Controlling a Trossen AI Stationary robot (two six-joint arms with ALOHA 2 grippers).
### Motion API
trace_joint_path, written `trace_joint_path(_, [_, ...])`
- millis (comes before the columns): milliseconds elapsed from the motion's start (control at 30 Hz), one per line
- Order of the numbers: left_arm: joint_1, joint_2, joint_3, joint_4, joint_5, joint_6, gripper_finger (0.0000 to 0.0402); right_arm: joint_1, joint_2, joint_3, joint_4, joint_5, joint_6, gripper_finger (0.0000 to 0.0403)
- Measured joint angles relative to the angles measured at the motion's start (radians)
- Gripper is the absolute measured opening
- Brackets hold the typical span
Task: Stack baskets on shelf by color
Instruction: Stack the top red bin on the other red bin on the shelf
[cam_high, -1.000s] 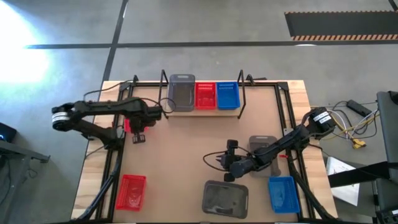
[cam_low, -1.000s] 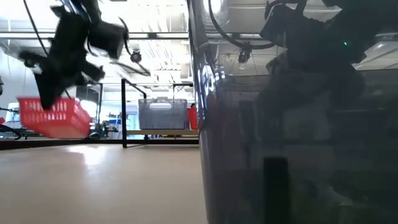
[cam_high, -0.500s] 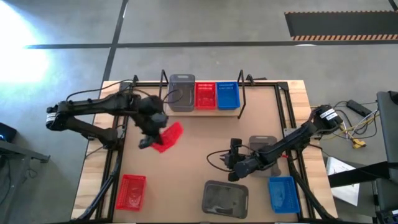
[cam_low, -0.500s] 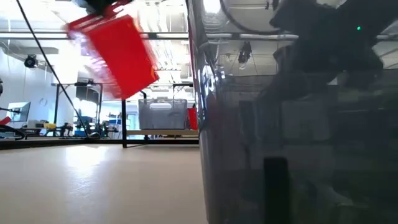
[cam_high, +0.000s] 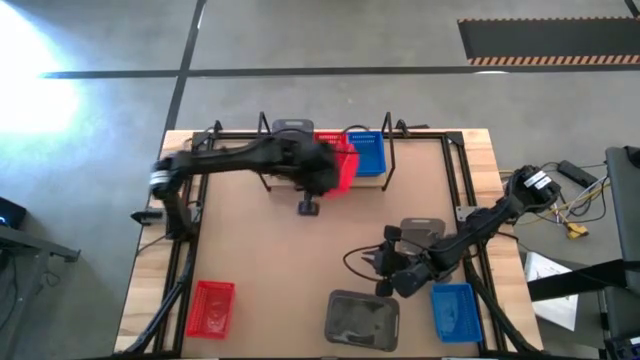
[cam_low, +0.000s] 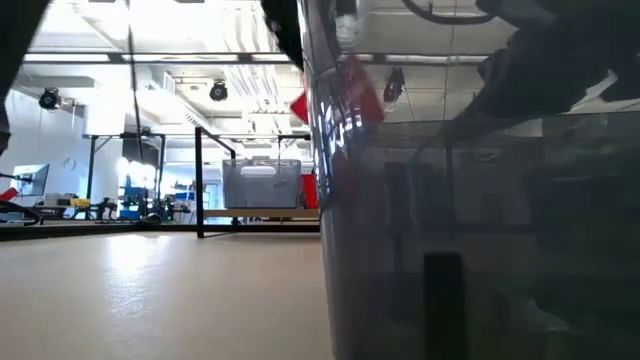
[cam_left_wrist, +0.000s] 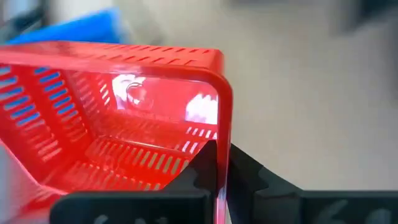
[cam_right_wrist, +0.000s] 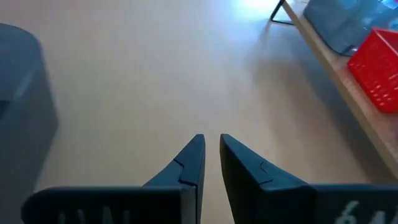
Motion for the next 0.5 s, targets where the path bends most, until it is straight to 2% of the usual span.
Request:
trace_joint_path(67, [0.010, 0.080, 0.094, -0.074, -0.150, 0.018, 0.0000, 0.018, 0.000, 0.000, 0.001, 0.008, 0.021, 0.0043])
trace_joint_path(133, [0.026, 0.147, 0.168, -0.120, -0.250, 0.025, 0.0000, 0.037, 0.000, 0.000, 0.004, 0.034, 0.030, 0.0043])
trace_joint_path(300, [0.076, 0.260, 0.259, -0.146, -0.266, 0.066, 0.0000, 0.077, 0.000, 0.000, 0.005, 0.093, 0.041, 0.0043])
trace_joint_path(500, [0.108, 0.320, 0.254, -0.137, -0.272, 0.067, 0.0000, 0.099, 0.001, 0.000, 0.007, 0.108, 0.048, 0.0043])
